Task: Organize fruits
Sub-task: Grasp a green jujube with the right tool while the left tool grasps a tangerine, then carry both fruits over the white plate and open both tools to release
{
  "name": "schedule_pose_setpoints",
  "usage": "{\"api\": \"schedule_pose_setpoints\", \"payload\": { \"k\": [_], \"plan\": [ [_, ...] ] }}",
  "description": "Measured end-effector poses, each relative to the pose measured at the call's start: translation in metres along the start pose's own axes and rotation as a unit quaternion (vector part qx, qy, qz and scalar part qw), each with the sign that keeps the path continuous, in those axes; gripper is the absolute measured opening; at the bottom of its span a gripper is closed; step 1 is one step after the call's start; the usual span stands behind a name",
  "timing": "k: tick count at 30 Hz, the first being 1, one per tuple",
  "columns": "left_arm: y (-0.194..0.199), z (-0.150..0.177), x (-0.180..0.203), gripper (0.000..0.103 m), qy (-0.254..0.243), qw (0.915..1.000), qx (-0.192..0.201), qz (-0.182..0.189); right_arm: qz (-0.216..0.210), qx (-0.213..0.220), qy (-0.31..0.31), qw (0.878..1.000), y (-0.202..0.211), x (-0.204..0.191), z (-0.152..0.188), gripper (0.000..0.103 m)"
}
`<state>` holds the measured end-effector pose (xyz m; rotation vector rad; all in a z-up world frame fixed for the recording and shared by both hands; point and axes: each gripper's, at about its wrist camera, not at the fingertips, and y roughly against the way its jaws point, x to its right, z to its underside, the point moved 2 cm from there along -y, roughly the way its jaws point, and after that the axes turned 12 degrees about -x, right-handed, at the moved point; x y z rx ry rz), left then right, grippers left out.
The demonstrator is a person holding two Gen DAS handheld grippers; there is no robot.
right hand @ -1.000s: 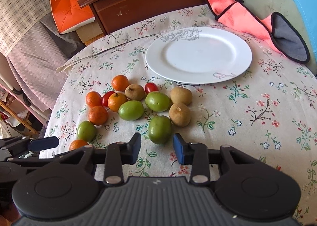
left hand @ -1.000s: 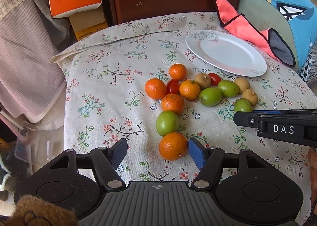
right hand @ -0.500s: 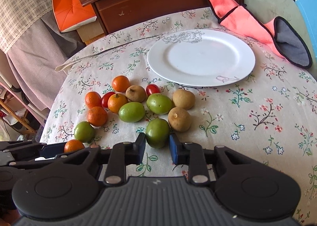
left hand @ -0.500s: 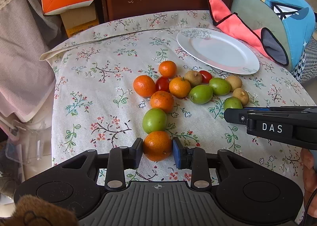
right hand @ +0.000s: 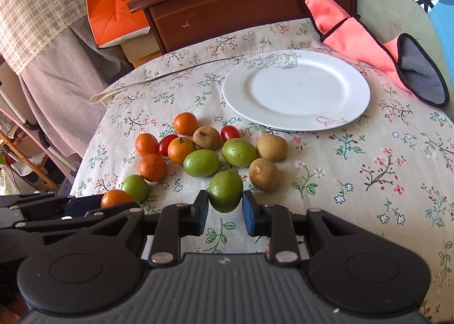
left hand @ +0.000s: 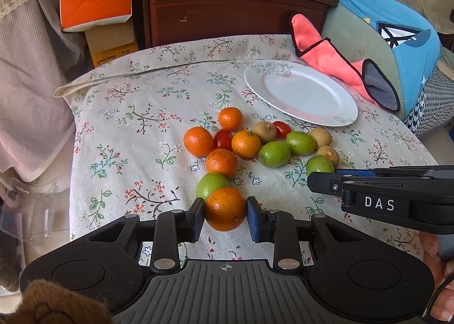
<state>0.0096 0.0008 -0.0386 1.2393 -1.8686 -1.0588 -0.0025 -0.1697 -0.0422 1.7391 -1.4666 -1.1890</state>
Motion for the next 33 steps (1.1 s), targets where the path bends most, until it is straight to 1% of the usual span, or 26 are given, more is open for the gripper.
{"api": "schedule_pose_setpoints", "payload": {
  "k": [5,12,18,20,25,33],
  "plan": [
    [0.002,-0.002,0.004,0.029,-0.008,0.9998,0.012,-0.011,0.006,-0.002,0.011,1.0,0.003,-0.002,0.001,0.026],
    [0.006,-0.012,0.008,0.029,-0.013,0.9995,0.027,-0.011,0.007,-0.008,0.034,0.999,0.011,-0.006,-0.001,0.026],
    [0.009,-0.026,0.012,0.029,-0.013,0.9992,0.038,0.005,0.015,-0.004,0.09,0.996,0.026,-0.007,-0.012,0.026],
    [0.009,-0.03,0.013,0.029,-0.015,0.999,0.041,0.003,0.017,-0.006,0.102,0.995,0.028,-0.003,-0.017,0.026],
    [0.002,-0.039,0.015,0.029,-0.01,0.9993,0.035,-0.004,0.015,-0.011,0.095,0.995,0.026,0.007,-0.025,0.026],
    [0.001,-0.052,0.027,0.029,-0.028,0.9984,0.046,-0.014,0.004,-0.011,0.098,0.995,0.021,0.007,-0.033,0.026]
  ]
}}
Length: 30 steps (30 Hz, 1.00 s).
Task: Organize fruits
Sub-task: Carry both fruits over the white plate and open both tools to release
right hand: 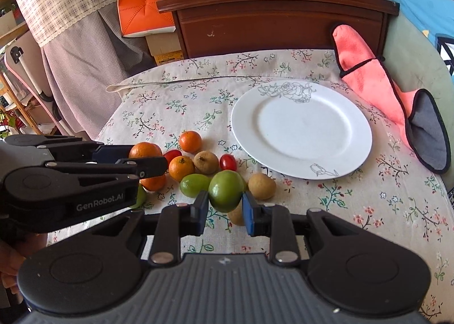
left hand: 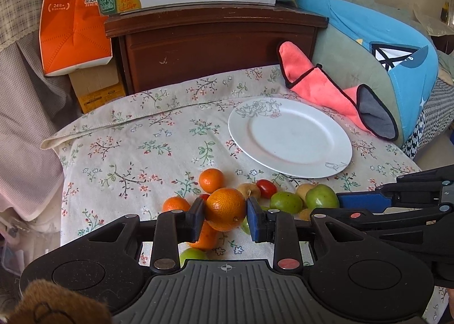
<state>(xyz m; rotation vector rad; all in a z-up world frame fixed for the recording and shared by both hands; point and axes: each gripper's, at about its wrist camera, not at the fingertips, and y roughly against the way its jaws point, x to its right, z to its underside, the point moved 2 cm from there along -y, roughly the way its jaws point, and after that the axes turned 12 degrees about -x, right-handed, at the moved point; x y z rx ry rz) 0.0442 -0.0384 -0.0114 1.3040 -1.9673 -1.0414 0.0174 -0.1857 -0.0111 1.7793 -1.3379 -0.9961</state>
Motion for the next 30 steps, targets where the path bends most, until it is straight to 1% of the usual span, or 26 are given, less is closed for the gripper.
{"api": "schedule_pose_setpoints", "payload": {
  "k": [4,9,14,19,23,26,30],
  "plan": [
    [0.0,-0.01,0.004,0.029,-0.011,0.9999,0.008,-0.003,0.001,0.002,-0.005,1.0,-0.001,0.005,-0.005,0.026],
    [-0.005,-0.023,0.009,0.029,-0.021,0.9997,0.012,0.0,0.005,0.016,-0.022,1.0,0.002,0.018,-0.017,0.026],
    [-0.015,-0.039,0.015,0.029,-0.026,0.9992,0.012,0.027,0.013,0.023,-0.043,0.999,0.001,0.035,-0.029,0.026],
    [-0.028,-0.052,0.019,0.029,-0.028,0.9982,0.012,0.053,0.02,0.018,-0.06,0.998,-0.006,0.051,-0.037,0.026],
    [-0.042,-0.06,0.02,0.029,-0.025,0.9976,0.002,0.065,0.019,0.01,-0.071,0.997,-0.015,0.06,-0.042,0.026],
    [-0.051,-0.064,0.022,0.029,-0.027,0.9975,-0.002,0.065,0.025,0.005,-0.073,0.997,-0.022,0.065,-0.047,0.026],
    [-0.064,-0.069,0.021,0.029,-0.014,0.997,-0.008,0.076,0.021,-0.005,-0.098,0.995,-0.031,0.075,-0.052,0.026]
  ]
}}
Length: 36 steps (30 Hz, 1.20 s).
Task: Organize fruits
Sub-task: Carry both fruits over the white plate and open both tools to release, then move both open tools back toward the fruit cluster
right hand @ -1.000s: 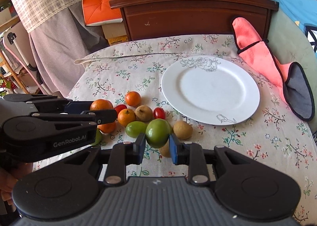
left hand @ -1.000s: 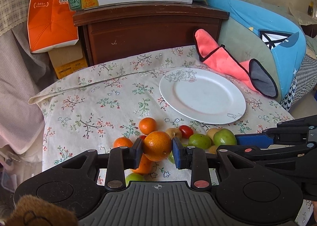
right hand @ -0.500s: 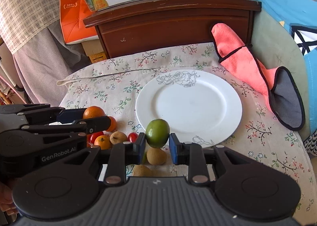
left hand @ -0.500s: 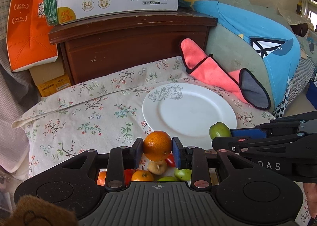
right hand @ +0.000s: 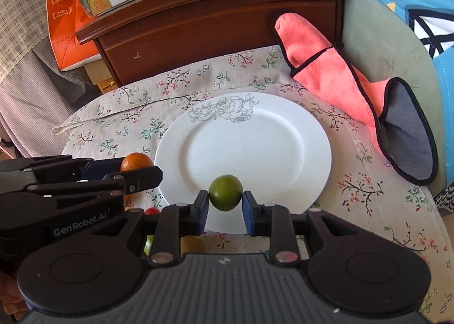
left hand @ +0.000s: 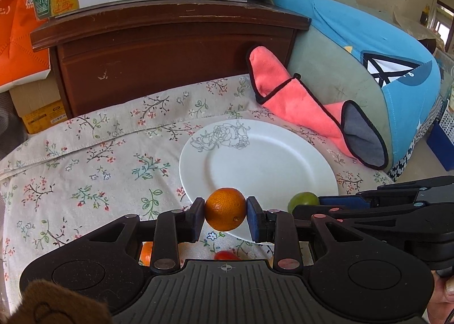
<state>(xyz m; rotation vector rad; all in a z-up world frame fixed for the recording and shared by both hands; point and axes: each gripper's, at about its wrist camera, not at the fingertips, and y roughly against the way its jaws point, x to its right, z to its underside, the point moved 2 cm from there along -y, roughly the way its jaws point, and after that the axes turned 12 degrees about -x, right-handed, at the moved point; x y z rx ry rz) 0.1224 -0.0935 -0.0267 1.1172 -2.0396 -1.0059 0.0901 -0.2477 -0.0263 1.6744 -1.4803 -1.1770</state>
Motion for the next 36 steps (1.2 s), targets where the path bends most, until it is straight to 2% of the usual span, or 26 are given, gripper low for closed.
{"api": "schedule_pose_setpoints", "payload": {
  "k": [13,18,20,27,30,36],
  "plan": [
    [-0.031,-0.011,-0.008,0.029,0.032,0.9993,-0.009,0.014,0.01,-0.018,-0.03,0.999,-0.026,0.011,-0.013,0.025],
    [-0.028,-0.015,-0.012,0.039,0.051,0.9984,0.004,0.022,0.011,-0.017,-0.038,0.999,-0.026,0.013,-0.015,0.027],
    [-0.025,-0.016,-0.012,0.052,0.058,0.9981,0.01,0.018,0.011,-0.016,-0.039,0.999,-0.026,0.014,-0.016,0.027],
    [-0.017,-0.018,-0.012,0.055,0.065,0.9977,0.012,0.018,0.012,-0.017,-0.039,0.999,-0.025,0.014,-0.016,0.028],
    [-0.012,-0.017,-0.011,0.059,0.068,0.9975,0.009,0.018,0.012,-0.018,-0.039,0.999,-0.025,0.015,-0.016,0.028],
    [0.004,-0.018,-0.009,0.065,0.065,0.9979,0.005,-0.005,0.005,-0.016,-0.055,0.998,-0.022,0.023,-0.016,0.028]
  ]
}}
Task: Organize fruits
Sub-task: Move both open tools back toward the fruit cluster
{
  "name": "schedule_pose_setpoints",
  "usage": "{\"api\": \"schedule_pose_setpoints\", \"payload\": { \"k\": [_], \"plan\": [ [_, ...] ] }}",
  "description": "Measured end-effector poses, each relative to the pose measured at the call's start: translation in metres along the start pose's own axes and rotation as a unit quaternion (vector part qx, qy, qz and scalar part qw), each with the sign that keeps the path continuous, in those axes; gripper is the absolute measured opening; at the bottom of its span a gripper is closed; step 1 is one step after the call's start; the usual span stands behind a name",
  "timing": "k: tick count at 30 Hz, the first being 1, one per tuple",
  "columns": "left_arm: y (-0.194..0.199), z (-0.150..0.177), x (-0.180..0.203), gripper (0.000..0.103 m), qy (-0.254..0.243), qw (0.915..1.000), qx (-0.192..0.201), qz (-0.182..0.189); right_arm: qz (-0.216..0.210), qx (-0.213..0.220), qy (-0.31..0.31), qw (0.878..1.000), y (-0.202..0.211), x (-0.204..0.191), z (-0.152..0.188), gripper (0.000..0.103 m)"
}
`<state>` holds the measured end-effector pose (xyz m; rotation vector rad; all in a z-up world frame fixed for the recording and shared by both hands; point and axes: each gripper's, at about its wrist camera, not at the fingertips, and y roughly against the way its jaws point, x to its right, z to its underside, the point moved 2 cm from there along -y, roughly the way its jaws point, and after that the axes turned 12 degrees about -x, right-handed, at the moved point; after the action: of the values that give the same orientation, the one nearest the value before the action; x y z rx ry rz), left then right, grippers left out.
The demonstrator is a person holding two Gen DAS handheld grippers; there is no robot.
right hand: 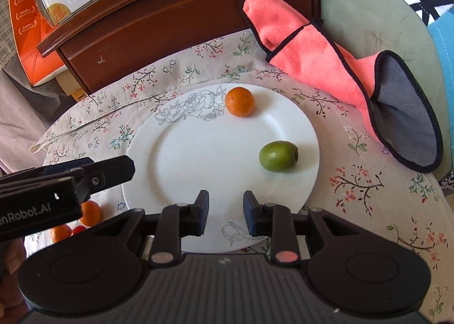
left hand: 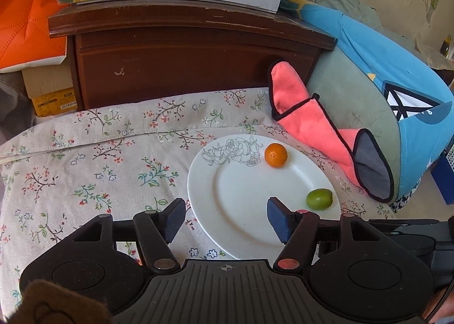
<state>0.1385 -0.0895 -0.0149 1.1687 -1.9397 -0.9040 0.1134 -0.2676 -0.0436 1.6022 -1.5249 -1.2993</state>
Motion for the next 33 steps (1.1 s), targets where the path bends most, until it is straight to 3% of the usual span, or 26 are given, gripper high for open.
{"api": "schedule_pose_setpoints", "payload": {
  "k": [8,17,24,33],
  "plan": [
    [0.029,-0.004,-0.007,0.068,0.007,0.9999,-0.005,-0.013,-0.012,0.004,-0.001,1.0,0.006,0.0,0.001,0.028],
    [0.058,0.006,-0.029,0.069,0.013,0.9992,-0.002,-0.038,-0.032,0.018,0.048,0.998,0.025,-0.02,0.018,0.028],
    [0.069,0.029,-0.046,0.069,0.017,0.9985,-0.009,-0.052,-0.043,0.015,0.071,0.996,0.039,-0.029,0.038,0.029],
    [0.063,0.075,-0.054,0.069,-0.002,0.9972,-0.05,-0.056,-0.052,-0.007,0.097,0.994,0.041,-0.036,0.06,0.029]
  ]
}}
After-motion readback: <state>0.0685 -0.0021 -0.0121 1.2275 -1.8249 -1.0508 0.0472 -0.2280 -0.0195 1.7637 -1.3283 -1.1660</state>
